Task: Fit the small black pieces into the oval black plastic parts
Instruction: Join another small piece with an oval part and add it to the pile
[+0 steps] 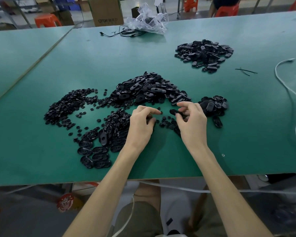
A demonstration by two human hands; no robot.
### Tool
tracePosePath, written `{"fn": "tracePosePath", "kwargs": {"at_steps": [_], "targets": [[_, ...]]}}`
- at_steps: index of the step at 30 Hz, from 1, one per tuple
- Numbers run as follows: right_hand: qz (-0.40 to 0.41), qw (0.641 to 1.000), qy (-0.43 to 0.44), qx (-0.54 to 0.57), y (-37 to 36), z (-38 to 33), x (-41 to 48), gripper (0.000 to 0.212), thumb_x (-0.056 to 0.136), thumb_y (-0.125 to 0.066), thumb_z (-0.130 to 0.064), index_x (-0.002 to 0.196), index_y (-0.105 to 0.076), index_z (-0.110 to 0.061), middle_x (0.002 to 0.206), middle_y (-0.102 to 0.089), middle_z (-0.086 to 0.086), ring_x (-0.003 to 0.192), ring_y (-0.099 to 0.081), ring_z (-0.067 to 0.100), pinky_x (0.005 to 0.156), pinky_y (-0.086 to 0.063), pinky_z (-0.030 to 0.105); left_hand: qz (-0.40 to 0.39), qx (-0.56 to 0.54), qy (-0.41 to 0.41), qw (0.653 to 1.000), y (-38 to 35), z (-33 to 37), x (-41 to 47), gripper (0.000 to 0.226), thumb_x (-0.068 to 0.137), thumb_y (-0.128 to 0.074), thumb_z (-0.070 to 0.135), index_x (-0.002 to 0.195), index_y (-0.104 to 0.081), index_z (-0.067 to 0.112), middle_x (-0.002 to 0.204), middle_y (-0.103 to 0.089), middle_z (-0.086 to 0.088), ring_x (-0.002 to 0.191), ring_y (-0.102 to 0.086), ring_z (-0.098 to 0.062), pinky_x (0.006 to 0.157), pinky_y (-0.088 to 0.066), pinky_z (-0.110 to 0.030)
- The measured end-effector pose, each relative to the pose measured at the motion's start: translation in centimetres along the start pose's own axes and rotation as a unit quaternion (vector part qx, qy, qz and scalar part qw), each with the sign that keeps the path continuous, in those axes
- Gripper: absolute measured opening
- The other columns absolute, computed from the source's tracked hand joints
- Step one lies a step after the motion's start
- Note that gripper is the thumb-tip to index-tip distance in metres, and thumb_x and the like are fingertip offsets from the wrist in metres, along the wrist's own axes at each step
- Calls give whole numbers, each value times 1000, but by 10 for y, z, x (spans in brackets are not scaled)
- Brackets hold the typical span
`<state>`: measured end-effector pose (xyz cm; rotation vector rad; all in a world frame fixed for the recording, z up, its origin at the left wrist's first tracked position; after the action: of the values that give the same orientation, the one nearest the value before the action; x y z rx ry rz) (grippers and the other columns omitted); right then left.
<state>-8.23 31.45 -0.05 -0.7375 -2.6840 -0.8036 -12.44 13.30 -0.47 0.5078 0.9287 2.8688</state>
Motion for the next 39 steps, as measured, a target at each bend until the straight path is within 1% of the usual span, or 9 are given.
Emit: {"fn": "tracePosePath", "kwargs": {"at_steps": [2, 5, 9, 18, 24, 28, 30, 32, 39], "targets": [[1, 1000, -2, 6, 0, 1, 0, 28, 94, -69, 1, 117, -70, -15, 109, -59, 2, 90, -57, -9, 83, -47, 9, 0, 43, 18, 999, -1, -4, 1, 19, 96, -73, 12, 111, -75, 22, 115, -59, 5, 116, -52, -18, 106, -35, -30], [-4, 1000, -9, 18, 0, 1, 0, 27, 92, -73, -1, 114, -71, -17, 104, -60, 0, 84, -60, -3, 81, -48, 10, 4, 87, 10, 996, -2, -2, 0, 20, 97, -72, 29, 116, -74, 26, 116, -55, 10, 119, -45, -14, 96, -18, -25], [-3, 1000, -7, 18, 1, 1, 1, 26, 92, -74, -2, 112, -71, -19, 103, -60, -2, 83, -60, -3, 80, -48, 9, -4, 104, -22, 994, -7, 4, -1, 25, 95, -71, 41, 117, -76, 29, 118, -57, 13, 118, -41, -10, 93, -18, -26], [-11, 1000, 14, 22, -1, -3, 0, 25, 92, -74, -1, 110, -71, -17, 103, -59, -2, 84, -59, -5, 79, -48, 9, -30, 124, -49, 991, -15, 5, -1, 10, 94, -74, 38, 101, -77, 33, 117, -63, 16, 121, -39, -10, 91, -14, -25], [-11, 999, 16, 39, 0, -5, 0, 24, 92, -74, -1, 112, -73, -16, 103, -60, -3, 86, -61, -4, 79, -49, 9, -6, 80, -34, 996, -8, 5, -1, 5, 95, -73, 34, 97, -74, 30, 108, -64, 15, 114, -48, -11, 93, -19, -28], [-19, 998, 24, 53, -2, -7, -1, 25, 92, -75, -2, 113, -75, -15, 102, -62, -3, 86, -63, 1, 79, -50, 9, 29, -7, -18, 999, 3, 1, 0, 4, 97, -72, 28, 99, -73, 25, 96, -70, 15, 101, -61, -7, 102, -42, -39], [-26, 998, 29, 57, -4, -8, -1, 24, 92, -75, -2, 113, -75, -15, 101, -62, -5, 86, -64, 4, 79, -51, 10, 34, -60, -11, 998, 6, 0, 0, 2, 98, -71, 23, 99, -73, 22, 94, -73, 15, 97, -65, -1, 92, -48, -22], [-33, 997, 30, 59, -6, -8, -1, 25, 92, -75, -2, 113, -75, -16, 101, -62, -8, 85, -65, 4, 78, -51, 10, 25, -82, -17, 996, 5, 3, 0, 2, 98, -72, 19, 99, -73, 20, 95, -74, 15, 95, -66, 4, 83, -43, -7], [-38, 997, 31, 61, -7, -7, -1, 24, 92, -76, -2, 111, -74, -15, 100, -61, -9, 86, -65, 4, 77, -50, 8, 15, -103, -5, 995, 3, 1, -1, 6, 88, -81, 13, 90, -76, 14, 99, -76, 8, 93, -67, 2, 81, -39, -2]]}}
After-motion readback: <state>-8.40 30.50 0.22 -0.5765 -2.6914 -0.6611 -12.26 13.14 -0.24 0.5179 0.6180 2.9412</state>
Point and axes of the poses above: each hand's wrist, its own x-axis towards the middle knuckle, its own y-axis out of the back of the hand, z = x × y, the point moved 10 cm from there along x, towards the middle knuckle
